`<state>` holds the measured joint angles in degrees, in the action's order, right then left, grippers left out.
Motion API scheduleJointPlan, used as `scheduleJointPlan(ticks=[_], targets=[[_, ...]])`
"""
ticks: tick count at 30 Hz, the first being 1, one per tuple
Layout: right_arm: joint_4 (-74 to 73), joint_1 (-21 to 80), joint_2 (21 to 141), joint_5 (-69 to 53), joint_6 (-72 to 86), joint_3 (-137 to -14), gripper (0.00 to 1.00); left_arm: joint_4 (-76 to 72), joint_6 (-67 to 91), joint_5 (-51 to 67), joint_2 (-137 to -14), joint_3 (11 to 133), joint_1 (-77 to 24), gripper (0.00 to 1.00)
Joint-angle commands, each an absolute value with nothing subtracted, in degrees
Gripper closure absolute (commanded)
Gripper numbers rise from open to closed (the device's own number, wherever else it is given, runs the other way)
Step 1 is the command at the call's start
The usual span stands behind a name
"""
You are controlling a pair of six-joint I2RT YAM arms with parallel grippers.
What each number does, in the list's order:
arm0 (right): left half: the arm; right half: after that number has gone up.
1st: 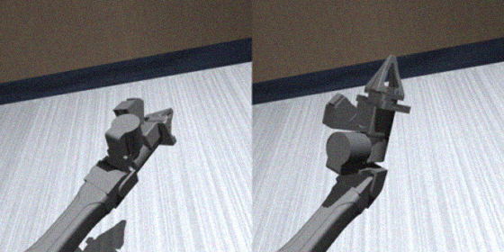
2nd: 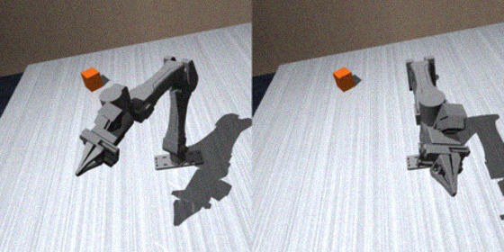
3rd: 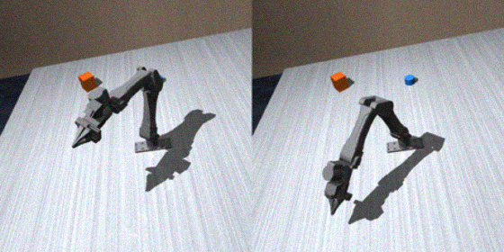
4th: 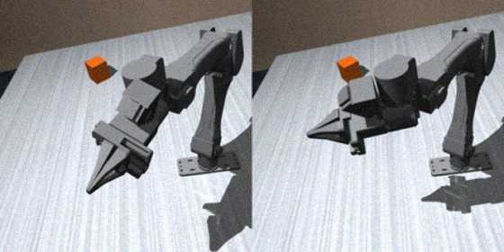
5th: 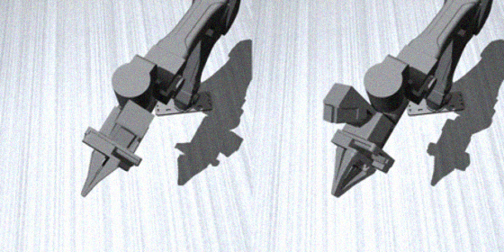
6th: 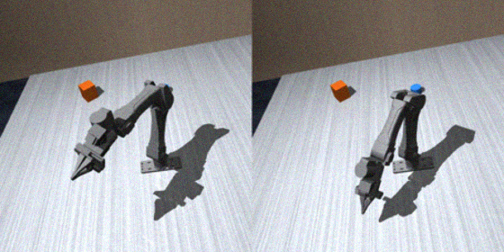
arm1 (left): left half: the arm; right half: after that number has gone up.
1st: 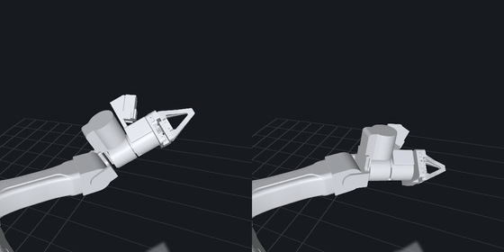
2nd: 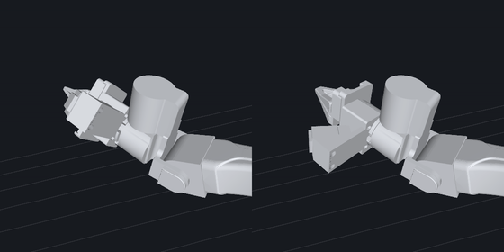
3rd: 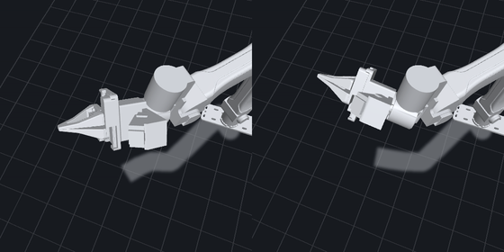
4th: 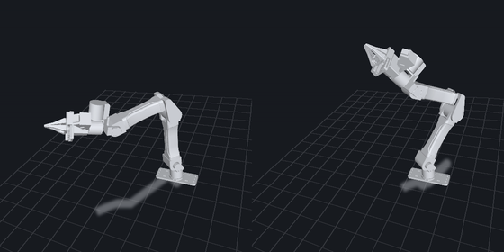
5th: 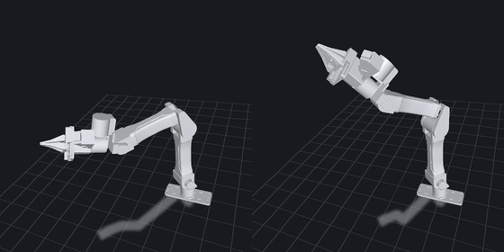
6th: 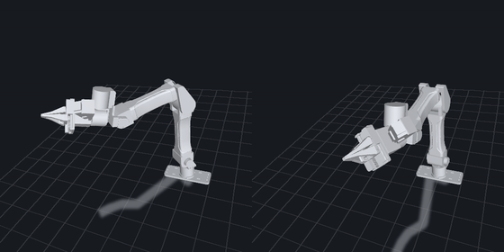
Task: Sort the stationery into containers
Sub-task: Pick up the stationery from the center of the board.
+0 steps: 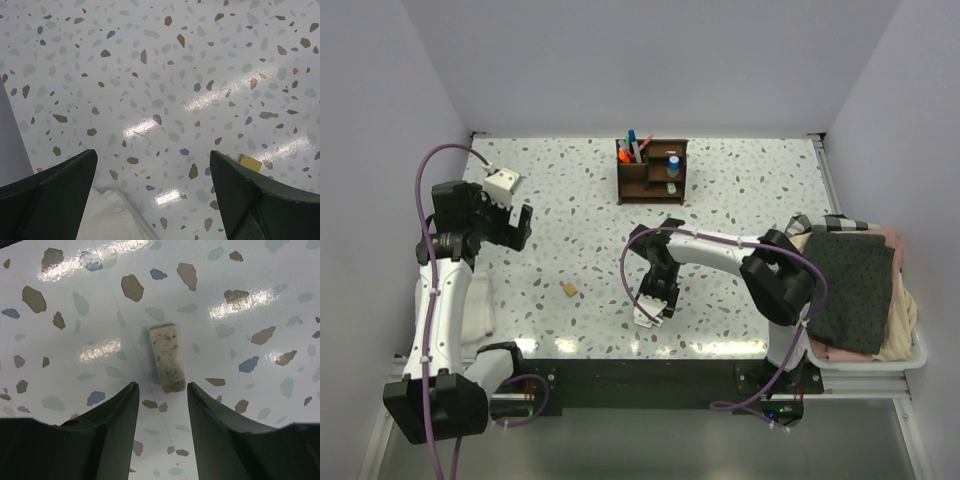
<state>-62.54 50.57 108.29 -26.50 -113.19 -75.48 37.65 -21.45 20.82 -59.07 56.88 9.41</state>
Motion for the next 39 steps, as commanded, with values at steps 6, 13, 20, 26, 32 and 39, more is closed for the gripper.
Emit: scheduleJointPlan(ticks=[6, 13, 20, 26, 32, 39], targets=[[-60.73, 51.06, 112.59, -27.16, -130.78, -78.66, 0.53, 37.18, -19.87, 22.24, -58.54, 55.99, 10.81, 0.0], [-61.17, 51.15, 113.12, -26.37, -130.52, -78.4, 0.6, 36.83, -19.69, 22.68, -58.89, 56.07, 11.16, 0.0], [-61.43, 51.24, 111.54, -26.46, -130.69, -76.47, 0.65, 36.04, -19.42, 23.38, -60.12, 56.42, 11.07, 0.0], [-61.61, 51.33, 110.39, -25.58, -126.66, -75.94, 0.85, 35.77, -19.34, 23.91, -61.0, 57.39, 11.08, 0.0], [-58.46, 51.24, 105.74, -27.94, -103.05, -77.26, 0.95, 35.51, -18.37, 25.92, -61.08, 58.36, 11.07, 0.0], [-45.46, 51.24, 98.88, -29.01, -62.8, -76.9, 0.97, 35.77, -15.65, 28.91, -61.7, 58.01, 10.9, 0.0]])
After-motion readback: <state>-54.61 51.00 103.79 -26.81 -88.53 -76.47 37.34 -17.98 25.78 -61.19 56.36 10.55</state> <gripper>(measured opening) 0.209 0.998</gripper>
